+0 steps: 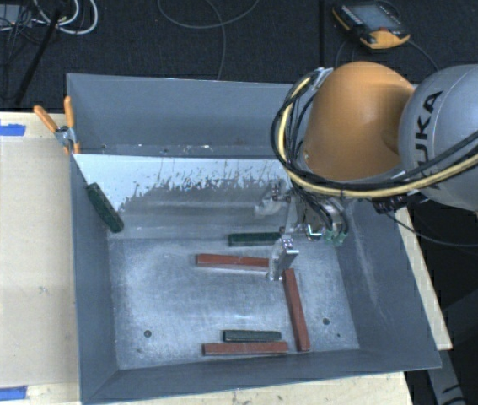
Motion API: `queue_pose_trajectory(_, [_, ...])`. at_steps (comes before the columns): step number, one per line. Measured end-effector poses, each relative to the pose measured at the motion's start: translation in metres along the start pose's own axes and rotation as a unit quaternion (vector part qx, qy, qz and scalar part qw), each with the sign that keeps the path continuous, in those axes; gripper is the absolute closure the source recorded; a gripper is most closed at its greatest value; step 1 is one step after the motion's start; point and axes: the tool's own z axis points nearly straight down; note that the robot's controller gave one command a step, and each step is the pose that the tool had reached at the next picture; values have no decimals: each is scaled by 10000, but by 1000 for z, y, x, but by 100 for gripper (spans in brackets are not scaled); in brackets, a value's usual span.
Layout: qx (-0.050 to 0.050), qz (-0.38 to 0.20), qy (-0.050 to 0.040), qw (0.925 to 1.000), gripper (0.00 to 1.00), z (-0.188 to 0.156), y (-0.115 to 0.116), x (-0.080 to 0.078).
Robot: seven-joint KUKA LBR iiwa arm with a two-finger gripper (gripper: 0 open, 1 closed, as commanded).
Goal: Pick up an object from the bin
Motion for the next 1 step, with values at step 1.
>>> queue_pose_trajectory(1, [-3,6,-38,10000,0,-4,0,-1])
